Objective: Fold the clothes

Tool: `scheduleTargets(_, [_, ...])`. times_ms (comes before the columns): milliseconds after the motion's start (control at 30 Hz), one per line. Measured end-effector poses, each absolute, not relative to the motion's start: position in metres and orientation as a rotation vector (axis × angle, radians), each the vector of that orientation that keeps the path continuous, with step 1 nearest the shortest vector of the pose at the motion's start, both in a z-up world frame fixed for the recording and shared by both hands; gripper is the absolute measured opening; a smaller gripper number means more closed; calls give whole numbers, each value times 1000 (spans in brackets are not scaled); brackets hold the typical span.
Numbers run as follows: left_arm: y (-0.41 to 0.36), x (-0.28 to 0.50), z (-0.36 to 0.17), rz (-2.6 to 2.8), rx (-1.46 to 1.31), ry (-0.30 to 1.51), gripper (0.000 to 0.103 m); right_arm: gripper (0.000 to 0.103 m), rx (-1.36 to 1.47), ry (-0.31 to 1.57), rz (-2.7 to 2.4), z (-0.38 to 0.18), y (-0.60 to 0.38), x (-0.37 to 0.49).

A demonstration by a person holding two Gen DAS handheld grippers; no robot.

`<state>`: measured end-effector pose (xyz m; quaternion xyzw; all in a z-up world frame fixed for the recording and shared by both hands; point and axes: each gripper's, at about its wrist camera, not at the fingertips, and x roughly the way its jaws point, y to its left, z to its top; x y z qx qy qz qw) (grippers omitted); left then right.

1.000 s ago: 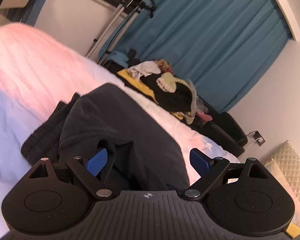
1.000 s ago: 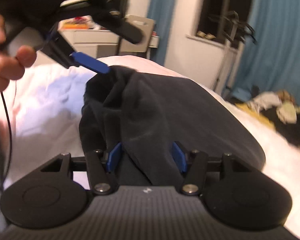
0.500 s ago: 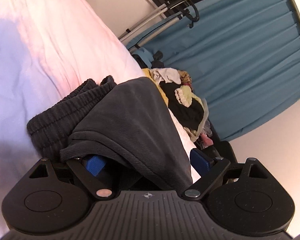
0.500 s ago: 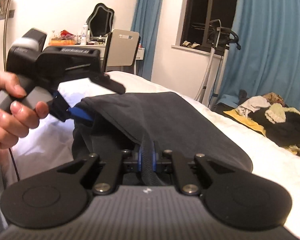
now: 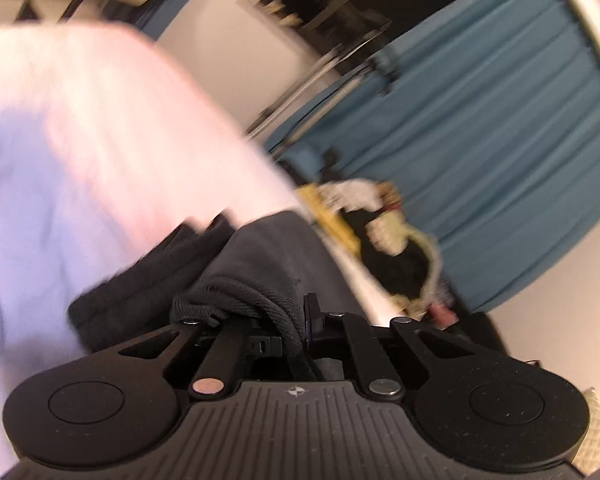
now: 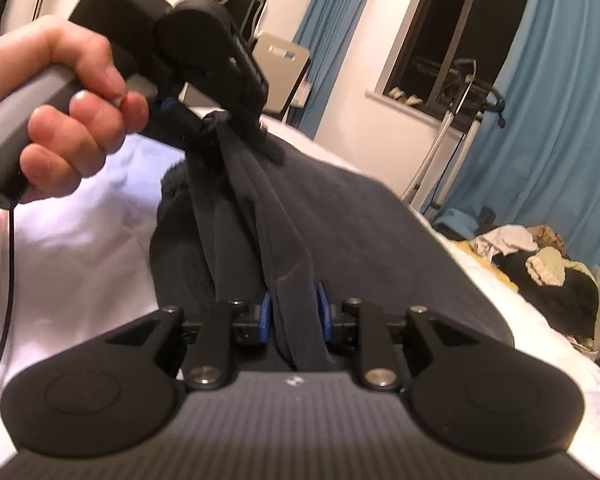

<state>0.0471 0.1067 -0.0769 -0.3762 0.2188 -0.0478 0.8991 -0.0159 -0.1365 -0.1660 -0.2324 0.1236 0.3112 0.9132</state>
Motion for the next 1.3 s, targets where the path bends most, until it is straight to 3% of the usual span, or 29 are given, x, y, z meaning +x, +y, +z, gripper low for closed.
scheduleTargets(133, [121, 36, -75, -72, -788, 442, 9, 26, -439, 209, 655, -155, -141, -23])
scheduleTargets(300, [134, 49, -112, 51, -810, 577, 10, 27, -434, 377, 713, -180, -134, -4])
scheduleTargets(500, [123, 45, -100, 46, -753, 557, 15, 29, -377, 435, 714, -179, -135, 3])
scheduleTargets(567, [121, 40, -95, 36, -752, 556, 25, 29, -320, 446, 714, -171, -141, 2])
scheduleTargets(633, [119, 35, -90, 35, -748, 544, 50, 29, -243, 454, 719, -162, -149, 2])
scheduleTargets(700, [123, 31, -90, 44, -759, 509, 48, 29, -169, 465, 734, -154, -158, 4])
scheduleTargets(800, [133, 39, -105, 94, -786, 534, 31, 30, -125, 490, 753, -153, -161, 7])
scheduleTargets(833, [135, 42, -110, 111, -797, 546, 29, 30, -124, 494, 756, -154, -161, 8])
scheduleTargets(1167, [128, 30, -107, 74, -795, 570, 31, 31, -244, 519, 759, -170, -148, 11])
scheduleTargets(1300, [124, 23, -104, 54, -791, 576, 58, 31, -271, 523, 759, -174, -146, 12])
